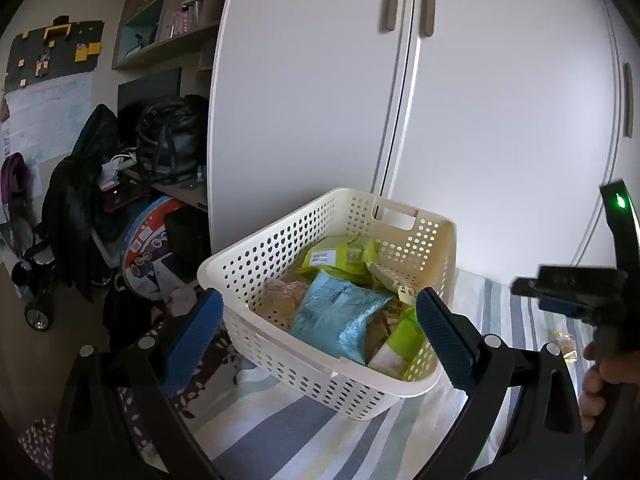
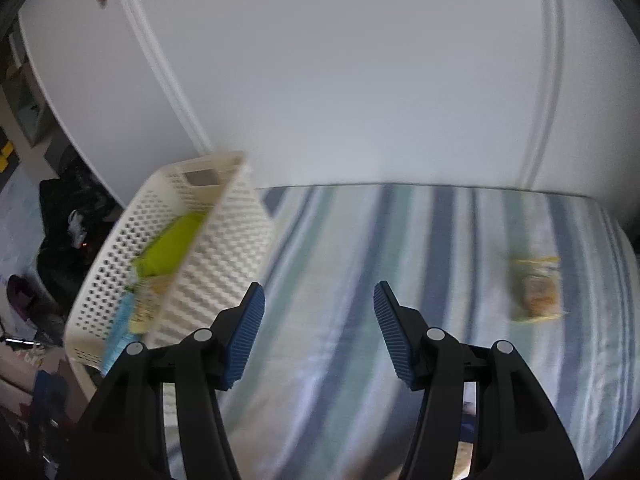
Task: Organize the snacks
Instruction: 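Move the right tool back toward the small clear cookie bag, then grasp the clear cookie bag with the right tool while left grasps the cracker pack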
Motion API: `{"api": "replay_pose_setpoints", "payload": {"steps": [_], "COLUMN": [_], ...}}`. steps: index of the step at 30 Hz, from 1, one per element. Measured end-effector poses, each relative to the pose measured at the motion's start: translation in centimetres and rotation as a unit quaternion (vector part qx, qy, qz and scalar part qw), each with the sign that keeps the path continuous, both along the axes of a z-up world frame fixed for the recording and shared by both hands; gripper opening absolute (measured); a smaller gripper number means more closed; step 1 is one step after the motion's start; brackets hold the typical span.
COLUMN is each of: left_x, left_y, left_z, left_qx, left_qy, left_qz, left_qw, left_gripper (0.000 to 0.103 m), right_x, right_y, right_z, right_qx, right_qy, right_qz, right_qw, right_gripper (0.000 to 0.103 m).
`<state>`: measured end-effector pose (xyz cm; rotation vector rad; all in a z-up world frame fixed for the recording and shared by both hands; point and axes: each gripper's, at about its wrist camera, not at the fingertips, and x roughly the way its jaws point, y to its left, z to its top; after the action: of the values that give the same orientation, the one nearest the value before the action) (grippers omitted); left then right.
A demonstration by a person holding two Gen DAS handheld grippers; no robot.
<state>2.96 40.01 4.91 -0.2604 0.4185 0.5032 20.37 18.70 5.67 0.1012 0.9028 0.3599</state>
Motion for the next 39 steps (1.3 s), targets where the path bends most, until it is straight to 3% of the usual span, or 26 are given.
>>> {"api": "replay_pose_setpoints", "payload": {"steps": [5,7,16,29,36,39], "left_x": [0.0,0.1,0.1,0.3,0.4,0.4], "left_y": [-0.9,-1.5,-3.6,-5.1,-5.5,-5.7], "left_z": [0.1,0.2,0.5,0.6,0.6,0.6], "left_qx": [0.009,0.019,0.059,0.077,0.082,0.085], "left_qy": [-0.001,0.001,0.0,0.003,0.006,0.006], "left_qz": [-0.011,-0.016,-0.033,-0.059,-0.067,-0.07], "left_qw": [0.9999,0.9997,0.9977,0.9953,0.9943,0.9939], "left_gripper": [0.098,0.098,0.1,0.1,0.1,0.1], "right_x": [-0.5,-0.4,2.2,7.1,7.0,6.1], "right_y": [-4.7,-6.7,-15.0,-13.8,-13.5,-13.5], "right_z": [-2.0,-2.7,-5.6,-8.1,-8.8,-8.7], "right_qx": [-0.025,-0.031,-0.061,-0.121,-0.128,-0.125], "right_qy": [0.011,0.017,0.045,0.069,0.081,0.083], "right_qz": [-0.039,-0.059,-0.158,-0.149,-0.138,-0.132], "right_qw": [0.999,0.998,0.985,0.979,0.979,0.98], "right_gripper": [0.057,0.062,0.063,0.063,0.043,0.042]}}
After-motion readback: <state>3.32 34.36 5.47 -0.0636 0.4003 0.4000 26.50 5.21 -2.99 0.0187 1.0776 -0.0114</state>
